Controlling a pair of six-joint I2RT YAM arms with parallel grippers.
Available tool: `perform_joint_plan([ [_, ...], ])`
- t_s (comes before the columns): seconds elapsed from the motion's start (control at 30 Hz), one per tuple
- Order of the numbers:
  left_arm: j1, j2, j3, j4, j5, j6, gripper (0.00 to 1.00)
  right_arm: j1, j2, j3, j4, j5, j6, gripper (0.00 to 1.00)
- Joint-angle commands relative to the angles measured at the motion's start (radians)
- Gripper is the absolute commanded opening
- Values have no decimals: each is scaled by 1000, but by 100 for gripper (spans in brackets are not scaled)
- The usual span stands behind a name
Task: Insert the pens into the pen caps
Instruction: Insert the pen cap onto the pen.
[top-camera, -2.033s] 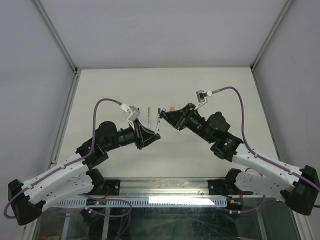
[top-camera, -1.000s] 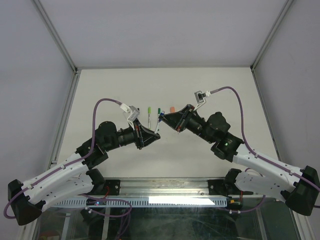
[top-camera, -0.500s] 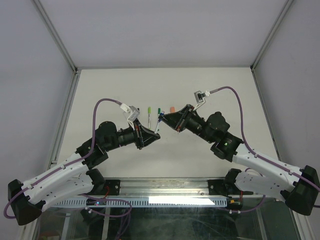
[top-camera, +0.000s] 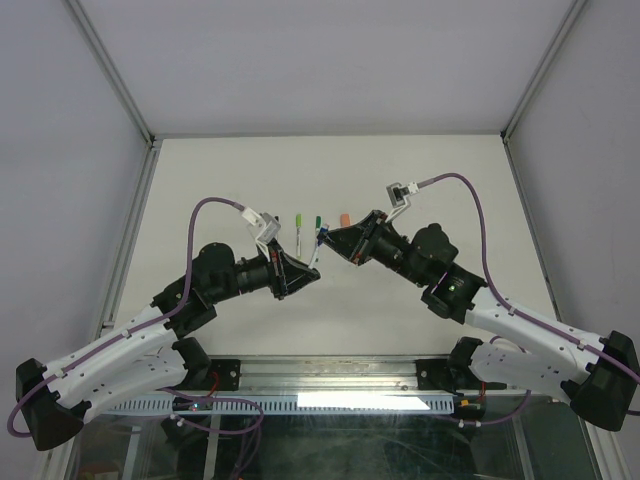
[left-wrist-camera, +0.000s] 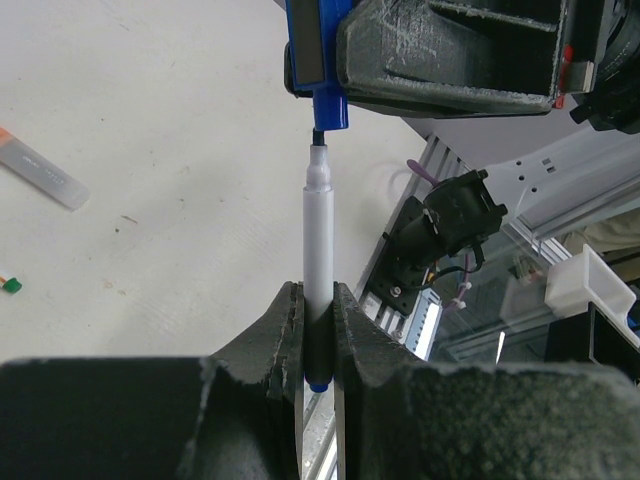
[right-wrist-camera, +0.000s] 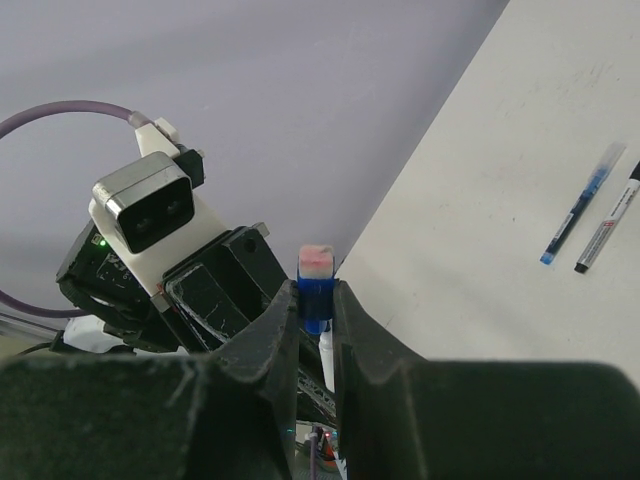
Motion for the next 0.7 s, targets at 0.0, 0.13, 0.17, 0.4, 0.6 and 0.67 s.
perform_joint_plan([
  [0.0,10,-12,14,80,-19,-8,0,-1,-3,17,-36,-13,-33,0],
  [0.13,10,-6,17,80,-13,-6,0,-1,-3,15,-39,-13,-36,0],
  [0.17,10,-5,17,81,-12,-6,0,-1,-4,15,-38,-11,-35,0],
  [0.4,10,-4,13,81,-4,-6,0,-1,-17,27,7,23,-15,0],
  [0.6,10,-9,9,81,-3,-9,0,-1,-42,32,42,92,-11,0],
  [0.67,10,-10,7,83,-3,-12,0,-1,-45,30,41,109,-10,0],
])
